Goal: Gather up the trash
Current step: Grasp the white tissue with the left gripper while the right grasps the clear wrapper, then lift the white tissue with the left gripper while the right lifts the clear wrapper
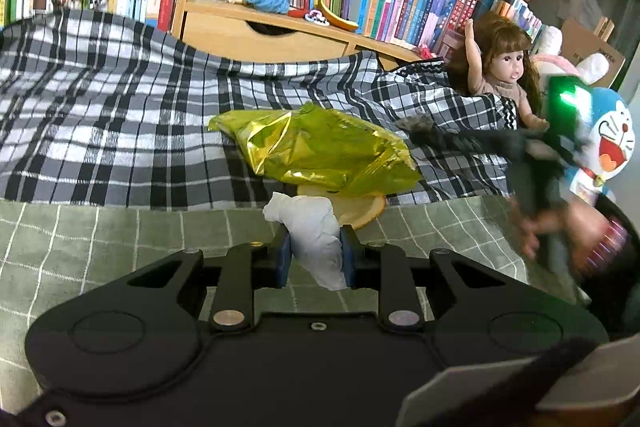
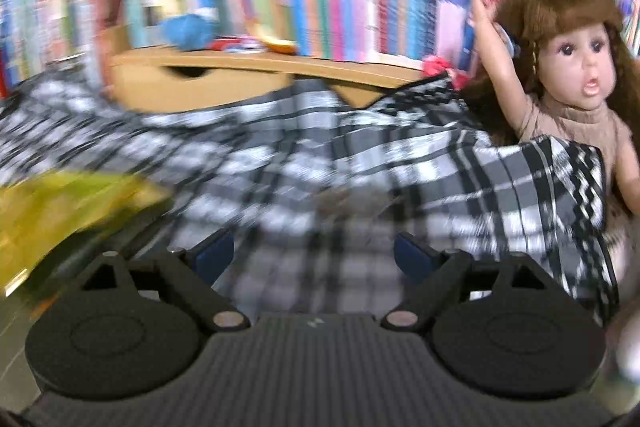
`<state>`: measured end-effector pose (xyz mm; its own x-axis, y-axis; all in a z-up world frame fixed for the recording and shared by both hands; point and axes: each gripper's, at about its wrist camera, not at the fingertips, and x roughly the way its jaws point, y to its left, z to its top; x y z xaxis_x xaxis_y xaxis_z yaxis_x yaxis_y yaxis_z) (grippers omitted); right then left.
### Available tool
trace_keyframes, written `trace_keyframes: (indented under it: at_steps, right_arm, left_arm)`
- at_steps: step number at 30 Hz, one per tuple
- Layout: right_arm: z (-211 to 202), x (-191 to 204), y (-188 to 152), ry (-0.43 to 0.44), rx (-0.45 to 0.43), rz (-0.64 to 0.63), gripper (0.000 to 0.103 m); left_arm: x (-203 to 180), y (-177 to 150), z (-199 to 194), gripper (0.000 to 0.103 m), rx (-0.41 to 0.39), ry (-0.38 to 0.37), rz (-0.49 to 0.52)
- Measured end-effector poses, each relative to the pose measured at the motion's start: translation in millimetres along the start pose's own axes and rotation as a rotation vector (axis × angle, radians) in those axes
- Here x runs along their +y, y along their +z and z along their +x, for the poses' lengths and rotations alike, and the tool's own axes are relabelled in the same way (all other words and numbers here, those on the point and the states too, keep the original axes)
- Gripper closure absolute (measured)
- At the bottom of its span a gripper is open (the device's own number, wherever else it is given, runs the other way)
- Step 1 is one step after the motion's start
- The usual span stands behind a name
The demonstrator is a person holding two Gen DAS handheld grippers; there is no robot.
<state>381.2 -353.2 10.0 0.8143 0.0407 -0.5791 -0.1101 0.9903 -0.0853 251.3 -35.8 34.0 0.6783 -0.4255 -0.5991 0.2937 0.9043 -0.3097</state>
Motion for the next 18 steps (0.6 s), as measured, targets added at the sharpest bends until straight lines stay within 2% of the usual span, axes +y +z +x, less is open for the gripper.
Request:
trace_keyframes:
  at_steps: [2,4,7,9,10,11,12,18]
  right_arm:
    - [17.3,-0.5,2.5,-0.018,0.000,-0.038,0.010]
    - [30.5,2.1,3.6,-0.071,0.000,-0.097,0.010]
    - [44.1,0.7,5.7,-0.069,0.032,-0.100,0.012]
    - [47.7,0.3,6.5,-0.060,0.041,-0.088,0.026]
    - [48.4,-0.8,6.7,-0.058,0.038,-0.075,0.028]
    - [48.8,-1.0,7.2,-0.053,0.037,-0.071,0.037]
    - [48.7,-0.9,7.3,-0.050,0.038,-0.071,0.042]
    - [44.7,-2.8,6.9,-0.053,0.036,-0.041,0.051]
  left_arm:
    - [7.1,0.9,-1.7,0.080,-0.003,-0.009,-0.008]
    - [14.2,1.6,-1.4,0.080,0.000,-0.022,-0.023]
    - [21.7,0.1,3.5,0.080,0.014,-0.040,-0.056]
    - [22.7,-2.0,6.7,0.080,0.023,-0.040,-0.058]
    - [22.5,-2.5,8.6,0.080,0.029,-0.039,-0.058]
    - [22.5,-3.0,9.4,0.080,0.031,-0.042,-0.059]
    - [22.8,-3.3,9.8,0.080,0.032,-0.045,-0.060]
    - [21.3,-4.8,10.0,0.079,0.034,-0.049,-0.054]
